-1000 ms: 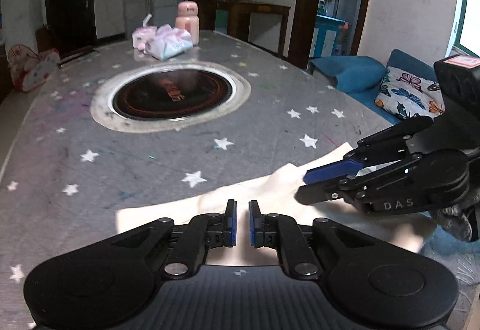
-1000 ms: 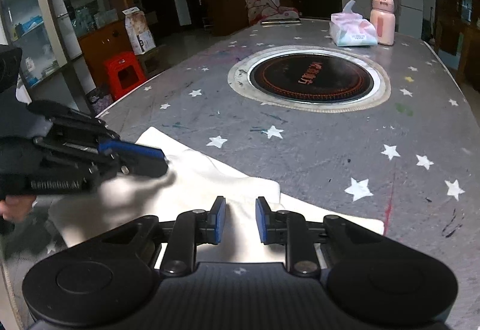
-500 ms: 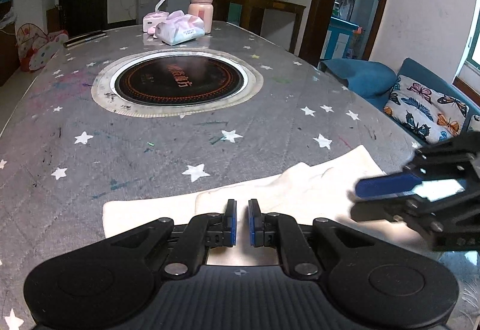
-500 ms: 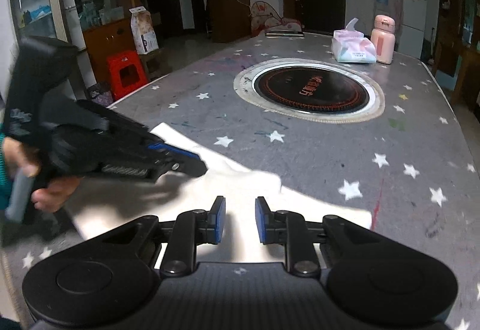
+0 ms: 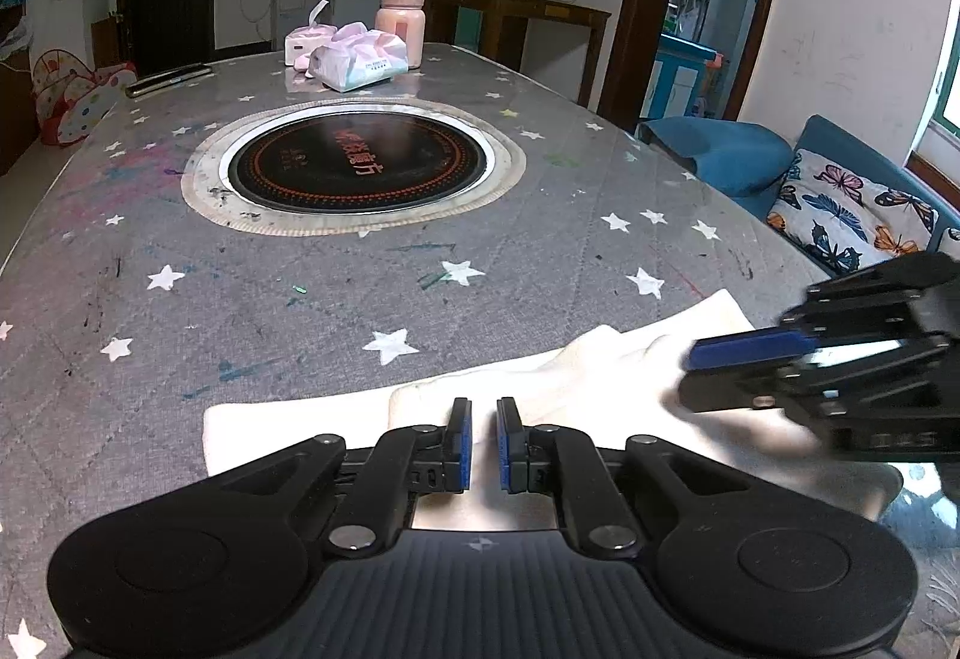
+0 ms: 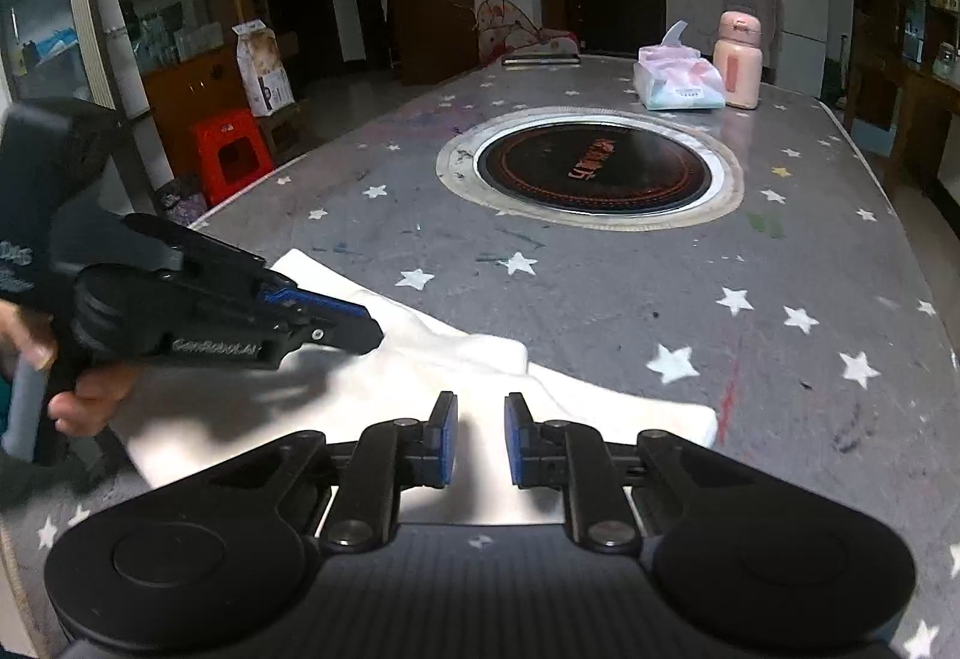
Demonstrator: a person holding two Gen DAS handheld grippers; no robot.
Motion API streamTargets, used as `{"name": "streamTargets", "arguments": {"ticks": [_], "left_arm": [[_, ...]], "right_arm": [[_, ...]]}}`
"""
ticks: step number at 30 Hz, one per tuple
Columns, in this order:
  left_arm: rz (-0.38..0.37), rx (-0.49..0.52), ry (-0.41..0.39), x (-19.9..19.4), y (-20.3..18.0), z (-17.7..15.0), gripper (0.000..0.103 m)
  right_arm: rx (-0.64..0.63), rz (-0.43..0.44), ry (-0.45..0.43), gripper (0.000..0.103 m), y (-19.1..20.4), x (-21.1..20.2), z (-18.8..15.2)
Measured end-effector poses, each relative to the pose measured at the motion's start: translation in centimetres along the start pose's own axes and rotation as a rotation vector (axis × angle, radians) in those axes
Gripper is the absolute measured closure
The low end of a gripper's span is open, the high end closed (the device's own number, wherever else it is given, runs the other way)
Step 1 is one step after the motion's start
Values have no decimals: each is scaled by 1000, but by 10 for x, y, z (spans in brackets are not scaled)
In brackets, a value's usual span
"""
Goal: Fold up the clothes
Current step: 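Release the folded sweatshirt and hold both grippers open above it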
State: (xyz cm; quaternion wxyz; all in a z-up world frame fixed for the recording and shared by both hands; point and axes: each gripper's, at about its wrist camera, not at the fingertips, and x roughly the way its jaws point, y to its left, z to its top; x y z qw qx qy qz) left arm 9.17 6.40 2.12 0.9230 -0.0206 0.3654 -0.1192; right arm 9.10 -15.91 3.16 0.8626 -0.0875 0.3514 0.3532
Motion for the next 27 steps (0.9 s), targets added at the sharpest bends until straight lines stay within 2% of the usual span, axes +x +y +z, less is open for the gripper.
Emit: {"name": "streamTargets", "arguments": {"ticks": [4,16,19,22,27], "left_arm": [[-5,-7,3,0,2,1,93],[-5,-4,-14,-6,1,0,90],[0,14,-31,-17,-4,-1,88],[-9,25,-50,-35,-10,-7,80],[-38,66,-72,-66,-29,-25,80]], "right_arm": [[-4,-28,29,89,-3,21,-1],[-22,-50,15,88,5,19,6],[-41,-34,6,88,11,9,7],[-72,-11,-1,88,22,-5,5],[-157,40,-3,88,51,-32,-8]]}}
